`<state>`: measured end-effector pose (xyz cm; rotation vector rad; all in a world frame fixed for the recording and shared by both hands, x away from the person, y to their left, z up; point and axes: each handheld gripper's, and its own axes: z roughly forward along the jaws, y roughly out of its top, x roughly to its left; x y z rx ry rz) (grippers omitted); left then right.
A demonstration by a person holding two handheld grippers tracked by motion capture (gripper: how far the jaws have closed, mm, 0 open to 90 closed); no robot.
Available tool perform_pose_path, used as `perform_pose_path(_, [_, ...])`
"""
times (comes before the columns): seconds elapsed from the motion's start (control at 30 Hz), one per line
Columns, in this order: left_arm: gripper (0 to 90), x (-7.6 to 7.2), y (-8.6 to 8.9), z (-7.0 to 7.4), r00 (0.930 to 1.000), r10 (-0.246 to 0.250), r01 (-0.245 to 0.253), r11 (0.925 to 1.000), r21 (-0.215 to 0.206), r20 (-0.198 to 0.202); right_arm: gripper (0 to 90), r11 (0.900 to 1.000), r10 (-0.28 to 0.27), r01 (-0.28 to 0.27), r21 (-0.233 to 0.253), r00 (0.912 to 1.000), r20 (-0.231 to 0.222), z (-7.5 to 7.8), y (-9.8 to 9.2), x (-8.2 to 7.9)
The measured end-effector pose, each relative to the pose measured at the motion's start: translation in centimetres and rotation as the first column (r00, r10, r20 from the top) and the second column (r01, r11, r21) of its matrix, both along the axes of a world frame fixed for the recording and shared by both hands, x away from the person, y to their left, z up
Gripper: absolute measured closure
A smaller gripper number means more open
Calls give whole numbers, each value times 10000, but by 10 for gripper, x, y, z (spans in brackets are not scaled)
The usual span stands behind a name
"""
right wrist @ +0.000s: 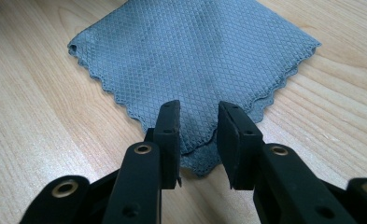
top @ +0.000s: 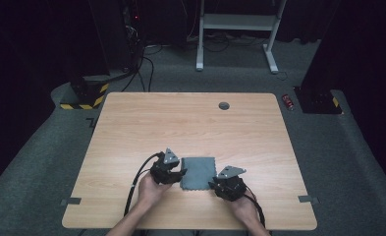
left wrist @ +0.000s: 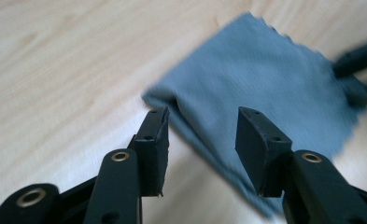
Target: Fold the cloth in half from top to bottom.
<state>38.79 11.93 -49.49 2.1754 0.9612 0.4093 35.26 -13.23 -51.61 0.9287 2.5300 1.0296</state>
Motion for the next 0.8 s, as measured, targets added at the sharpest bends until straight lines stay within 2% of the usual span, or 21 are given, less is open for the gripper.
perform_pose_path(0.03, [551, 0, 0, 0, 10000, 0, 0, 10000, 0, 0, 700, 10000, 0, 0, 0, 10000, 0, 0, 0, 0])
perform_pose_path(0.13, [575, 13, -7, 1, 9985, 472, -474, 9988, 88, 270, 700, 10000, 29, -29, 1, 10000, 27, 0, 0, 0])
perform_pose_path(0.2, [588, 18, -9, 1, 9973, 618, -622, 9980, 92, 389, 700, 10000, 21, -21, 63, 10000, -24, 0, -1, 0])
perform_pose_path(0.27, [591, 25, -13, -2, 9967, 682, -704, 9963, 491, 450, 700, 10000, 40, -40, 46, 10000, -25, 0, -1, 0])
perform_pose_path(0.37, [590, 37, -13, -11, 9957, 805, -864, 9857, 1446, 461, 700, 10000, 57, -58, 27, 10000, 7, 0, -1, 0])
perform_pose_path(0.4, [590, 40, -10, -14, 9950, 883, -943, 9845, 1482, 462, 700, 10000, 57, -58, 27, 10000, 7, 0, -1, 0])
perform_pose_path(0.43, [571, 44, -5, -15, 9949, 967, -993, 9880, 1180, 275, 700, 10000, 48, -48, 23, 10000, 0, 0, -1, 0])
perform_pose_path(0.47, [571, 44, -4, -15, 9938, 1087, -1107, 9875, 1123, 234, 700, 10000, 48, -48, 23, 10000, 0, 0, -1, 0])
perform_pose_path(0.5, [570, 45, -2, -14, 9920, 1206, -1242, 9853, 1175, 374, 701, 10000, 58, -58, 19, 10000, 12, 0, -1, 0])
perform_pose_path(0.53, [601, 45, -1, -13, 9889, 1394, -1459, 9773, 1536, 518, 702, 10000, 52, -52, 6, 10000, 11, 0, 0, 0])
perform_pose_path(0.57, [591, 45, 1, -13, 9887, 1421, -1477, 9778, 1483, 480, 703, 10000, 52, -52, -11, 10000, -4, 0, 0, 0])
perform_pose_path(0.6, [580, 45, 5, -11, 9884, 1483, -1514, 9806, 1248, 343, 711, 10000, 52, -53, -45, 9999, -87, 1, 0, 0])
perform_pose_path(0.63, [578, 41, 8, -7, 9896, 1400, -1420, 9872, 722, 324, 716, 10000, 51, -52, -39, 9999, -158, 1, 0, 1])
perform_pose_path(0.67, [570, 41, 8, -7, 9896, 1400, -1420, 9872, 722, 324, 716, 10000, 51, -52, -39, 9999, -158, 1, 0, 1])
perform_pose_path(0.7, [570, 38, 9, -4, 9932, 1147, -1152, 9929, 293, 209, 729, 10000, 74, -74, -15, 9997, -216, 2, 0, 2])
perform_pose_path(0.77, [548, 29, 6, 1, 9969, 723, -722, 9974, -31, 326, 771, 9992, -151, 153, 366, 9999, -76, 7, -3, 8])
perform_pose_path(0.8, [548, 26, 5, 2, 9977, 566, -562, 9983, -120, 384, 771, 9992, -151, 153, 366, 9999, -76, 7, -3, 8])
